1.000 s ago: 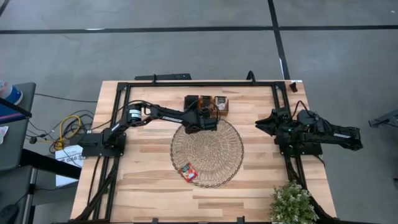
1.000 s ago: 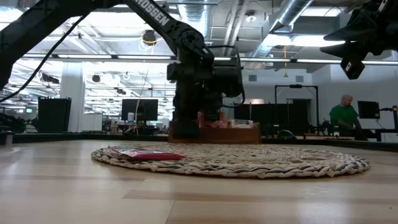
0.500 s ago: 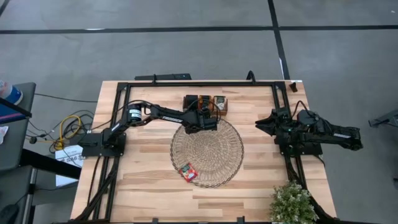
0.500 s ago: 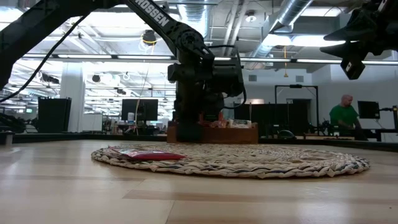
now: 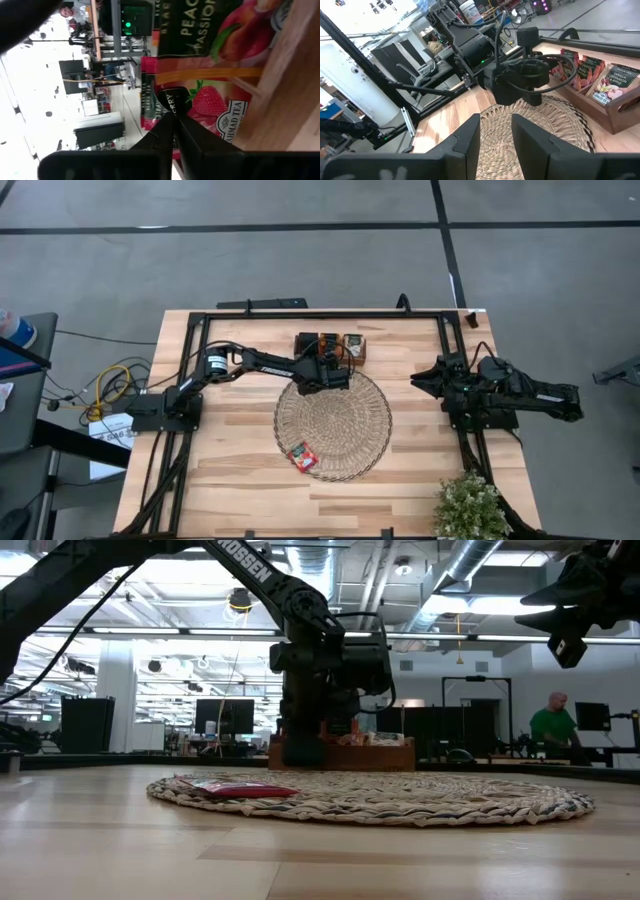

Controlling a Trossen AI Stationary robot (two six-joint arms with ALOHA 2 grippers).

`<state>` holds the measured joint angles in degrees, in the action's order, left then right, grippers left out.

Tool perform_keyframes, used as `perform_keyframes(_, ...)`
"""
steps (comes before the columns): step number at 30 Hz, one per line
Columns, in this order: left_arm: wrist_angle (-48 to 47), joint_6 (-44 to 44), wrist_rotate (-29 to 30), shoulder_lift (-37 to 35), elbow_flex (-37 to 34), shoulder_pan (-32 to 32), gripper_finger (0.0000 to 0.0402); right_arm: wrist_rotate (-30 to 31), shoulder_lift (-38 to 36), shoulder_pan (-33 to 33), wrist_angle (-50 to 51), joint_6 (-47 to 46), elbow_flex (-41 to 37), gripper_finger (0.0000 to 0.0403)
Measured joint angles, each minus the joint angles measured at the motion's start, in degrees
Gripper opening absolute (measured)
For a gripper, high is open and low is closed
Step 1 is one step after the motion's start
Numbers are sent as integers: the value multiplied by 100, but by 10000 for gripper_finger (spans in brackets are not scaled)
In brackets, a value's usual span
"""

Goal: Pick & Place Tea
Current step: Put the right red tea bag into the left slot of the wooden organizer, then put the red tea bag into the left slot of the wooden organizer

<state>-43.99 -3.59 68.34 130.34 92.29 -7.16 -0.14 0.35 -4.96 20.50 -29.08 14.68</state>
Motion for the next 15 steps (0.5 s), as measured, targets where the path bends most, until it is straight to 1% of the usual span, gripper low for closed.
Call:
perform_keyframes(6,0,15,-62,0,0,0,51,2,-1,0,0,-94,0,103)
perform_keyframes(12,-20,-19,-60,0,2,0,117,2,0,1,0,-94,0,103)
perform_keyframes(15,-48,-374,137,0,4,23,149,2,0,1,0,-94,0,103)
